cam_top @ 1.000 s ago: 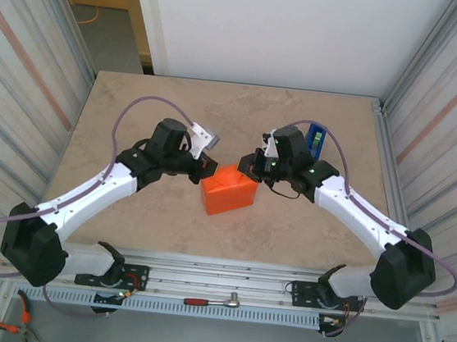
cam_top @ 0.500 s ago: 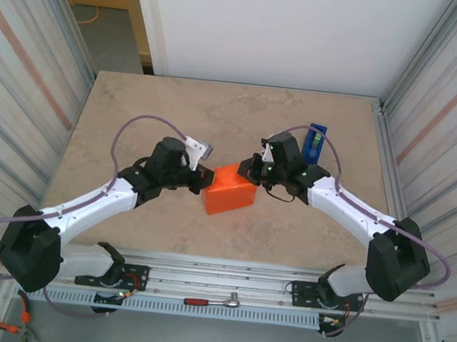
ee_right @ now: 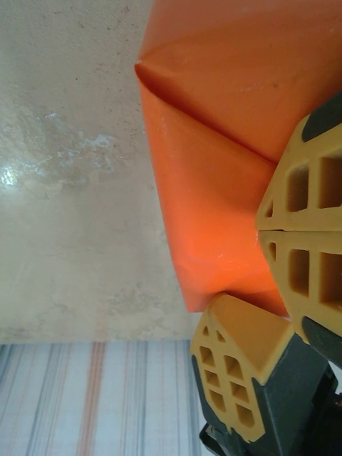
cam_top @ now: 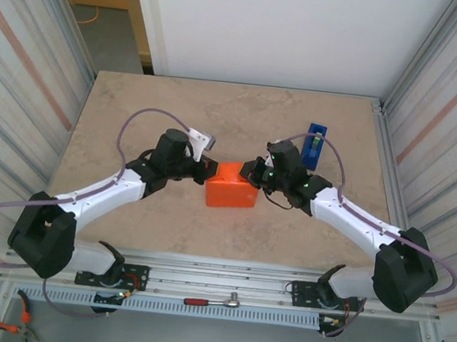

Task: Wrap the gift box in paper
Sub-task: Rotate the gift box at the center of the table, then lay the gift box flat at the center of the table.

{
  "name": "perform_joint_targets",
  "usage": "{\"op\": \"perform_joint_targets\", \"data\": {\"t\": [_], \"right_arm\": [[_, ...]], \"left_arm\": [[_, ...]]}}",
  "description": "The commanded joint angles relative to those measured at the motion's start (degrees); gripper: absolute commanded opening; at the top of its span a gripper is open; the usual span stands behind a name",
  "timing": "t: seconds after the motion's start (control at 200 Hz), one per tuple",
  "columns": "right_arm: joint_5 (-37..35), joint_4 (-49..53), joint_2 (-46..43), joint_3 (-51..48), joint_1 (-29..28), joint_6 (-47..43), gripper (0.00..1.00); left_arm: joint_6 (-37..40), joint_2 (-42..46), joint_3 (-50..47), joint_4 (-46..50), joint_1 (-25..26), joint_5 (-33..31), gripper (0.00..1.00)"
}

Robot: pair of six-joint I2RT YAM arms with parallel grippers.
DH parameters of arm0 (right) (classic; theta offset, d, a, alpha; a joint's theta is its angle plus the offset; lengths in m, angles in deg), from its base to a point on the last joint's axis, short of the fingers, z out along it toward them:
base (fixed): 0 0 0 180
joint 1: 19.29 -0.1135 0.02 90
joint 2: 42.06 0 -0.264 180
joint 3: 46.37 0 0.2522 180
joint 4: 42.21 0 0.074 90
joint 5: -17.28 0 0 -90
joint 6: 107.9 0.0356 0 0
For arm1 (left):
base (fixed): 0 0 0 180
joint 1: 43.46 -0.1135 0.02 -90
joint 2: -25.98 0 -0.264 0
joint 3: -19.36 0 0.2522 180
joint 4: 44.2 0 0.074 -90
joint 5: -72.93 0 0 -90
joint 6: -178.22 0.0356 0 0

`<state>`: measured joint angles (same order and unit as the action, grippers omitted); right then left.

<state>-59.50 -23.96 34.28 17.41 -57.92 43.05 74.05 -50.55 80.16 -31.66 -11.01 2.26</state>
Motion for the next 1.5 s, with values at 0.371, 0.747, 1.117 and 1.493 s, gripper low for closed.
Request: {"op": "perform_joint_targets", "data": {"t": [0.371,0.747,1.117,1.493], "right_arm": [[1.7,6.9,-2.5,7.3,2.1,-4.8,0.08],[6.9,12.7,-5.1,6.5,-1.0,-10.1,0.09],[7.7,12.6,-0.9,4.1,-6.9,-9.8,0.0],[10.5,11.3,1.1,7.5,-4.1,-10.3,0.0]], "left_arm": [[2.1,4.5,4.4,5.1,-6.0,3.8,0.21],[-0.2,10.4,-0.7,5.5,-6.5,2.9,0.5],[-1.1,12.4,-3.0,6.3,-6.6,1.1,0.5],[-4.3,15.5,-7.7,7.0,-6.6,2.2,0.66]]}}
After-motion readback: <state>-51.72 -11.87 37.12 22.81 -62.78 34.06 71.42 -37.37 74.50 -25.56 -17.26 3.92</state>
